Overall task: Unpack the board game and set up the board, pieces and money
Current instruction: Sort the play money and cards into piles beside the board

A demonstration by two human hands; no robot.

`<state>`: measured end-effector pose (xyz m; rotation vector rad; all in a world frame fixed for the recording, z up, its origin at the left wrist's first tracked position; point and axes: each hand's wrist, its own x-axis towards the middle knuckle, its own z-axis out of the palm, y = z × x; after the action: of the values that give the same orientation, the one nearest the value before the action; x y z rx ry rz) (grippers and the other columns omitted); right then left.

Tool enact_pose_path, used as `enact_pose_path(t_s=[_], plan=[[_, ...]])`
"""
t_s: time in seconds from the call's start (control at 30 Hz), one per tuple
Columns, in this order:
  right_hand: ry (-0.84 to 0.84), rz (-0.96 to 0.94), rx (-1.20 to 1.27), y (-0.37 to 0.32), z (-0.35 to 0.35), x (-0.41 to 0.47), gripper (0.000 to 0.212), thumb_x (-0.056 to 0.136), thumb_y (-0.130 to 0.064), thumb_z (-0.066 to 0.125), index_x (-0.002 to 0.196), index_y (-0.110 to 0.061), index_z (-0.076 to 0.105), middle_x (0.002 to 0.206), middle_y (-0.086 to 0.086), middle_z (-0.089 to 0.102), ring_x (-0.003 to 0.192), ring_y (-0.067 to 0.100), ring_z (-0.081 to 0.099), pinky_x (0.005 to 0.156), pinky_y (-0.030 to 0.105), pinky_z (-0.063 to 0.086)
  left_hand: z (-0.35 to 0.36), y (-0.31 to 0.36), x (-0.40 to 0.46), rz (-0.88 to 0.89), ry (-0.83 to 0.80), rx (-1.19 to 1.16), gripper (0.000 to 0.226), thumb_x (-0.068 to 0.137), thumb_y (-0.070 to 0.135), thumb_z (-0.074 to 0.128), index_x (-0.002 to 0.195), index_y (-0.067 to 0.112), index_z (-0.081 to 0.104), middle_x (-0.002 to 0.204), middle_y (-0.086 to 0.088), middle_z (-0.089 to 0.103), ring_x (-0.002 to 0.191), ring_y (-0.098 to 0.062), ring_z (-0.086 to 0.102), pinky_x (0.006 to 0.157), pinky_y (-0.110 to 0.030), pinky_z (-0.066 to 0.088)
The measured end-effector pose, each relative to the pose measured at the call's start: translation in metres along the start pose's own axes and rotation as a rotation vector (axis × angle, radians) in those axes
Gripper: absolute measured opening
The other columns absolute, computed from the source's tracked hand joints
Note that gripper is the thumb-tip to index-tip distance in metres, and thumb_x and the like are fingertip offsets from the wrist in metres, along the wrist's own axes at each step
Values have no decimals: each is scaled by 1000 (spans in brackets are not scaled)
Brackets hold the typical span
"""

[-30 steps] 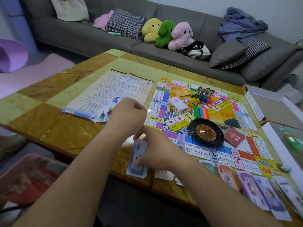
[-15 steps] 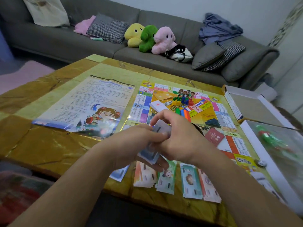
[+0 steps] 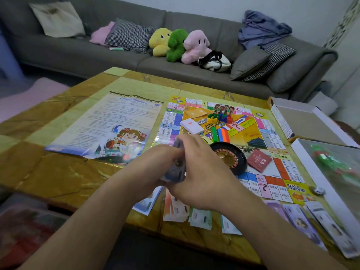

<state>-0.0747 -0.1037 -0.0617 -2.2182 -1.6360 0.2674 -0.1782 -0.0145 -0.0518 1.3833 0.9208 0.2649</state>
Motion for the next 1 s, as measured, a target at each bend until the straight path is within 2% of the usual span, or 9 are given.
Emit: enact_pose_path(t_s=[0.03,0.1,0.17,0.23,0.3,0.43,0.63,0.87,1.0], plan=[[-28,7,16,-1,1,1,80,77,-51,83,138,-31,36,134,-8,39,129,18,43,98,37,51,-4,2,2,-28,25,22,21,89,18,69,106,4,69,97,-19,75,94,-34,72,95,-55,59],[-56,62,83,-1,3,2,107,80,-52,84,159,-28,15,155,-11,23,148,15,25,114,36,39,-13,6,5,-52,108,31,21,97,8,58,117,2,62,79,-18,76,79,-36,73,85,-52,62],[-66,115,86,-6,14,1,93,89,-47,78,159,-24,19,155,-7,24,148,15,25,117,35,35,-29,4,8,-29,229,15,19,103,8,48,118,4,60,74,-14,74,63,-31,69,78,-53,62],[-115,119,35,-14,31,-3,64,98,-43,69,150,-22,39,148,-4,34,144,17,29,115,36,36,-44,2,8,4,321,-22,23,103,7,46,117,3,63,82,-15,69,63,-30,66,80,-54,62],[-169,85,-62,-26,52,-7,51,97,-50,64,136,-18,53,138,2,42,135,22,34,111,39,39,-54,1,8,-12,366,-72,24,102,4,47,114,3,68,87,-16,69,68,-31,66,80,-51,62],[-128,116,-223,-42,78,-4,65,86,-67,65,123,-15,53,124,4,44,118,26,36,103,40,38,-55,4,7,-6,361,-112,21,102,3,50,109,1,70,92,-19,70,74,-32,66,85,-53,61],[-202,181,-237,-52,75,10,64,82,-56,73,125,-14,51,124,6,43,115,26,36,99,39,39,-60,-1,14,45,345,-80,23,99,1,50,114,1,67,89,-17,73,69,-30,70,71,-44,62],[-237,186,-251,-57,72,11,70,82,-57,75,130,-14,49,128,6,46,119,27,40,102,41,40,-60,-2,12,79,317,-67,24,99,1,50,117,2,65,96,-21,75,70,-30,70,70,-43,62],[-281,195,-261,-62,70,13,47,84,-53,74,111,-18,55,123,7,48,119,30,43,98,41,41,-61,-4,11,89,312,-70,25,98,0,49,118,2,66,94,-20,75,70,-31,71,72,-45,63]])
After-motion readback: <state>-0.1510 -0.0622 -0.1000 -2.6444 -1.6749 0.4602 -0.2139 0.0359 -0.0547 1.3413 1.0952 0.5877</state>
